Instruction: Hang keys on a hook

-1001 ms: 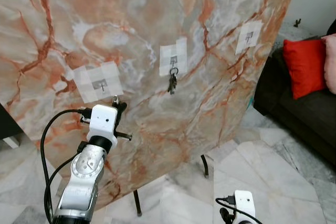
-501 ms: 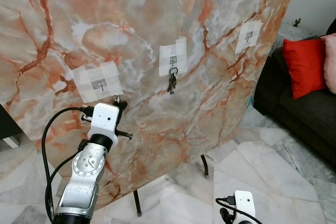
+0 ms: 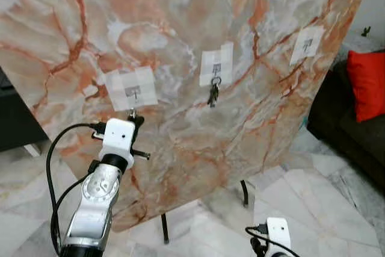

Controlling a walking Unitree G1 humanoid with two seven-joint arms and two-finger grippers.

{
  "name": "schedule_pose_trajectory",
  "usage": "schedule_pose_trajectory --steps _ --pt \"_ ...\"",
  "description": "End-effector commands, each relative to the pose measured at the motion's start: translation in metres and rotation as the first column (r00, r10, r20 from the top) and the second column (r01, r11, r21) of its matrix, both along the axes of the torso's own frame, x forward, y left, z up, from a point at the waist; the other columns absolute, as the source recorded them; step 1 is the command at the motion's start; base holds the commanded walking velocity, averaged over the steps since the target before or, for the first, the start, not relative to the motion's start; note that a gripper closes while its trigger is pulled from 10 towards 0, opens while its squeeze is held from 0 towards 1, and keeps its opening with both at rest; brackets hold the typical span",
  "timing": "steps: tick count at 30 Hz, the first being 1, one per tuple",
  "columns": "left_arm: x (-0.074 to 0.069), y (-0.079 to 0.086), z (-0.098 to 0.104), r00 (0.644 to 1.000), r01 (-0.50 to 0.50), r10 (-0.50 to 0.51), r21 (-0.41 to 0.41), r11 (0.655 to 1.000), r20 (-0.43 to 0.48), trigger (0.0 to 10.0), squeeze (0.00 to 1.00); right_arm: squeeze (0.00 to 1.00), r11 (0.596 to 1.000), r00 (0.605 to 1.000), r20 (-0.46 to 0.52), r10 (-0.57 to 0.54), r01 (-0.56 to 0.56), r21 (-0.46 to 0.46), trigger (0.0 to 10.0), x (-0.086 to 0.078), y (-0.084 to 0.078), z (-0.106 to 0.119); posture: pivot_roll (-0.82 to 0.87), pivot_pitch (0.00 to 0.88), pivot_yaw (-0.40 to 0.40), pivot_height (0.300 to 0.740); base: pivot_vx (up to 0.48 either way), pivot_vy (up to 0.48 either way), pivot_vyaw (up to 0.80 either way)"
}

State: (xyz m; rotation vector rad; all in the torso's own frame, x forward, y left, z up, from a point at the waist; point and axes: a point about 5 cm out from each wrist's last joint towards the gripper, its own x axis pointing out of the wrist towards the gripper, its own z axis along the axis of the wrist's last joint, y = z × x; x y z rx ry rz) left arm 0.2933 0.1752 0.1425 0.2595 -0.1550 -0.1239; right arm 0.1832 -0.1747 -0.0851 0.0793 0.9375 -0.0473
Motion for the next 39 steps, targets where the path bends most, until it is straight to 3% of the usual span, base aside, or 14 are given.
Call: schedule_pose_trajectory --steps 1,18,39 --pt "0.003 -0.003 0.004 1.0 0.012 -0.012 0.0 1.0 0.016 10.0 0.0 0.0 1.0 1.0 -0.01 -0.014 0.014 -0.003 10.0 -0.003 -0.003 -0.001 0.1 0.0 -0.051 0.74 0.0 0.0 0.0" --pt "0.012 -0.015 0.002 0.993 0.108 -0.104 0.102 0.989 -0.05 10.0 0.0 0.0 1.0 1.0 -0.009 -0.011 0.011 -0.003 10.0 -0.002 -0.003 -0.001 0.09 0.0 -0.051 0.74 0.0 0.0 0.0" --pt "0.024 -0.015 0.01 0.996 0.067 -0.057 0.154 0.986 -0.063 10.0 0.0 0.0 1.0 1.0 -0.01 -0.011 0.011 -0.002 10.0 -0.002 -0.002 -0.001 0.09 0.0 -0.047 0.74 0.0 0.0 0.0"
